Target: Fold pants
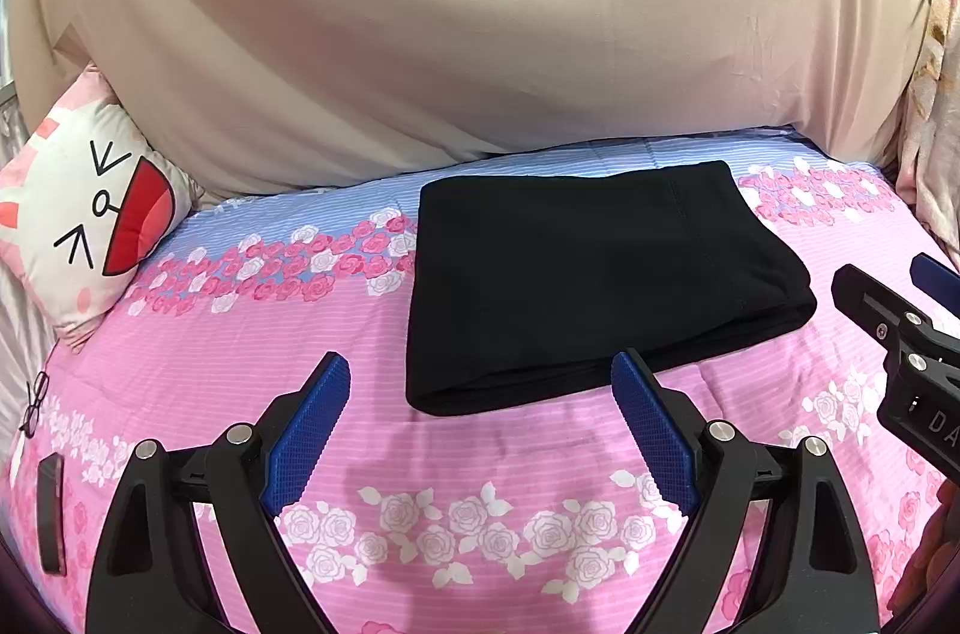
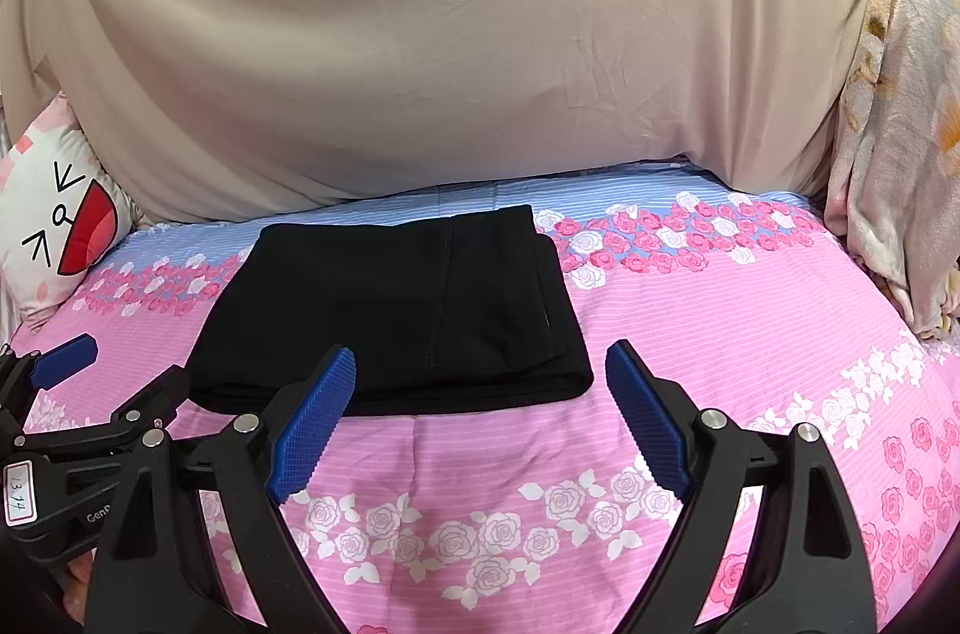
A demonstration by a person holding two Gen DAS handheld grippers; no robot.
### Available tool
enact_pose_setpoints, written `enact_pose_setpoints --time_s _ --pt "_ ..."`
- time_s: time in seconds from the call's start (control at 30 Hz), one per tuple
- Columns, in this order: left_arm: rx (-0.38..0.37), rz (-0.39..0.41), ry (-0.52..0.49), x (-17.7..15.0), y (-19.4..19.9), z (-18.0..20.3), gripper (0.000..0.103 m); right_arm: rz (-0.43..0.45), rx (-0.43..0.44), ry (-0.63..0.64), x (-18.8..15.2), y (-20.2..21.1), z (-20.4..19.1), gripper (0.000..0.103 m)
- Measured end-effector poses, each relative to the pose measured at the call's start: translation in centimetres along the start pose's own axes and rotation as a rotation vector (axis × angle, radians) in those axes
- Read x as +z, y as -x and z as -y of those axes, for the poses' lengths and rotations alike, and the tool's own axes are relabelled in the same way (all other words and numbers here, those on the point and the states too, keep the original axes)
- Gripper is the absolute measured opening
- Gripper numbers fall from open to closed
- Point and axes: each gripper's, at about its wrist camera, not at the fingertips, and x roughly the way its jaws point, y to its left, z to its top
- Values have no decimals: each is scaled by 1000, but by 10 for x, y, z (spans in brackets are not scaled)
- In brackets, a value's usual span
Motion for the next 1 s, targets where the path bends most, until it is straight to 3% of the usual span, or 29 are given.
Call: enact_pose_setpoints --time_s 1.0 --pt "-1 1 -6 -1 -1 -1 86 -6 3 3 -1 -2 0 84"
